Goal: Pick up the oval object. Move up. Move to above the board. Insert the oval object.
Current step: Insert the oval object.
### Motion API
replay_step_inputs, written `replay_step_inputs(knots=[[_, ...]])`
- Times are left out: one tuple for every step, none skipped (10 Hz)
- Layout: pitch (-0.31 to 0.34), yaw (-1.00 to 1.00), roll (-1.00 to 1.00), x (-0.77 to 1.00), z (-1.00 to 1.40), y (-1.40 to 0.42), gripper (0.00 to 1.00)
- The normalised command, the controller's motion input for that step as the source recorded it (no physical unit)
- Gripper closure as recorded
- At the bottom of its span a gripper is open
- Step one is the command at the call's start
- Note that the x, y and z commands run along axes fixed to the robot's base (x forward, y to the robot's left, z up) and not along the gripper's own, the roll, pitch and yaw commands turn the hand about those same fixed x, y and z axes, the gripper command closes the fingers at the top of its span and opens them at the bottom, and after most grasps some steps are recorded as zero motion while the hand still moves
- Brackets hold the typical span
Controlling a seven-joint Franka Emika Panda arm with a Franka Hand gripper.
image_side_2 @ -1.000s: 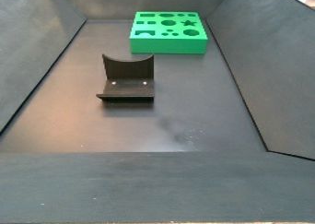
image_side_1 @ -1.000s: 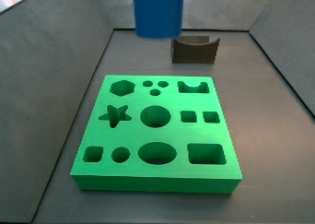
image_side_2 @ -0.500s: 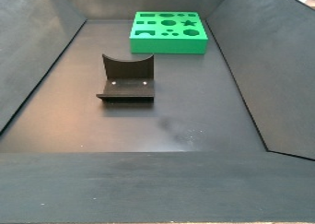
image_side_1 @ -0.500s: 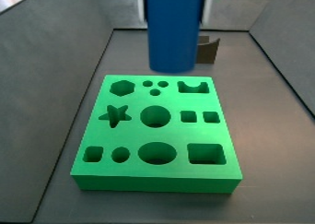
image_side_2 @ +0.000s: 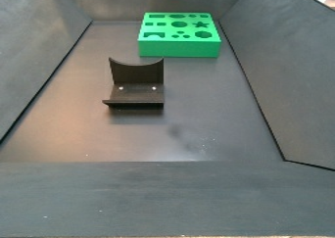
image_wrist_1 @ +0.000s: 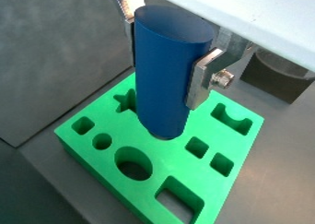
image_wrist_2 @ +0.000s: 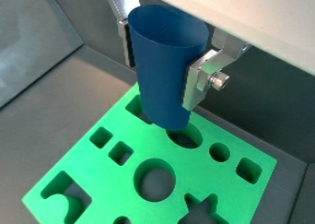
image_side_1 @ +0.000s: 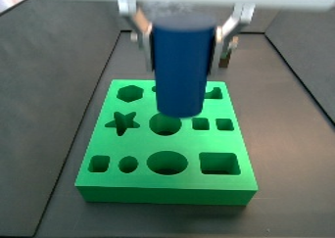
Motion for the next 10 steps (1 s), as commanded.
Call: replay_step_inputs(knots=[[0.000,0.00,0.13,0.00,-0.37,-0.22,1.00],[0.000,0.00,0.13,0.00,-0.37,-0.21,1.00],[0.000,0.00,0.14,0.00,-0.37,-0.19,1.00],[0.000,0.00,0.14,0.00,-0.37,-0.19,1.00],[0.000,0.00,0.15,0.00,-0.37,-0.18,1.00],[0.000,0.00,0.14,0.00,-0.35,-0.16,1.00],[0.000,0.00,0.13,0.00,-0.35,-0.16,1.00],[0.000,0.00,0.13,0.00,-0.35,-0.17,1.00],[0.000,0.00,0.12,0.00,-0.34,-0.16,1.00],[0.000,0.00,0.11,0.00,-0.34,-0.15,1.00]])
